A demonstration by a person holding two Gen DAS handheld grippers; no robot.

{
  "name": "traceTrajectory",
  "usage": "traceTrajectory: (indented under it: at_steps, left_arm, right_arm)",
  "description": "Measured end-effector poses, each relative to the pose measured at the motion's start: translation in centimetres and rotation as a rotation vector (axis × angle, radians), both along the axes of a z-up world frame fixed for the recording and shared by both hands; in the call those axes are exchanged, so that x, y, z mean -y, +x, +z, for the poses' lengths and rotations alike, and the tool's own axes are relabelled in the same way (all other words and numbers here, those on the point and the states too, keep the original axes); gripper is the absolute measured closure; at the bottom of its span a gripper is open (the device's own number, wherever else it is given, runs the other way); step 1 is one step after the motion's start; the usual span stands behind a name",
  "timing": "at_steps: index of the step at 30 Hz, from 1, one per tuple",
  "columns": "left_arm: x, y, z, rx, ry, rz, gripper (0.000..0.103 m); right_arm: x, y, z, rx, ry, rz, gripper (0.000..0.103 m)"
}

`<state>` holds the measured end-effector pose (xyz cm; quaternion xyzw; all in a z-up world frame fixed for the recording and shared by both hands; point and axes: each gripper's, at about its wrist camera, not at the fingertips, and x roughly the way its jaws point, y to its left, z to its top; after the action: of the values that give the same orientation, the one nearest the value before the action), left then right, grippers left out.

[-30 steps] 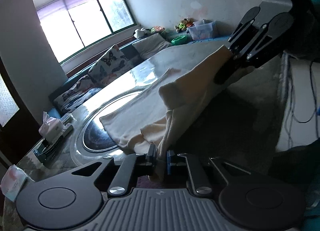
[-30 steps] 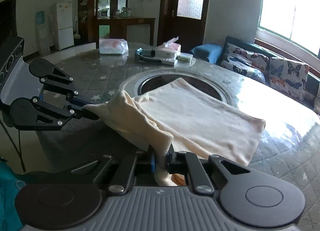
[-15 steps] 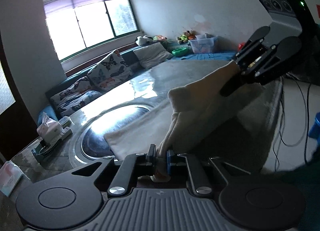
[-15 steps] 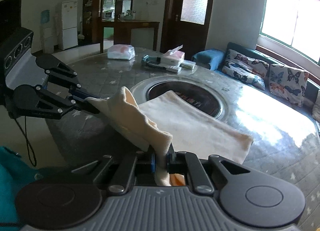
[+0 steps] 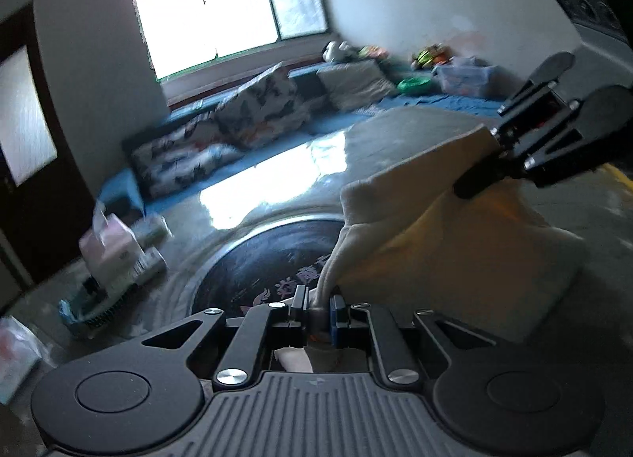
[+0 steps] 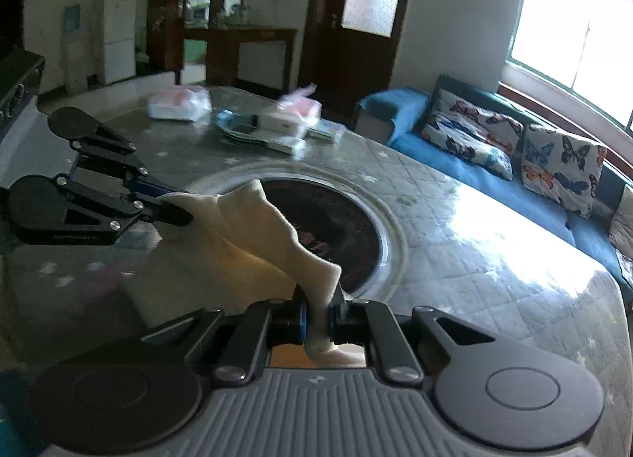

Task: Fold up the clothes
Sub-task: 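Lay the hem onto the collar with both grippers and open them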

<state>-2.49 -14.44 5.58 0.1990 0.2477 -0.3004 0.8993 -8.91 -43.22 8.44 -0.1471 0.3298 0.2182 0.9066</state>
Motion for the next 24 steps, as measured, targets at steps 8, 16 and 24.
traceTrajectory:
  at_steps: [8,16,24]
  left_arm:
    - [2.1,5.2,-3.1,-0.104,0.014,0.102,0.089]
    - [2.5,6.2,-4.0,-0.135,0.022,0.147,0.086]
    - [2.5,6.4,-4.0,-0.151,-0.006,0.19,0.086]
  right_arm:
    - [0.3,7.4,-6.4,-0.095,0.029,-0.111,0.091]
    - [3.2,6.7,-6.4,-0.082,0.118,-0.199,0.076]
    - [6.0,3.6,-5.8,-0.082,0.112,-0.259,0.076]
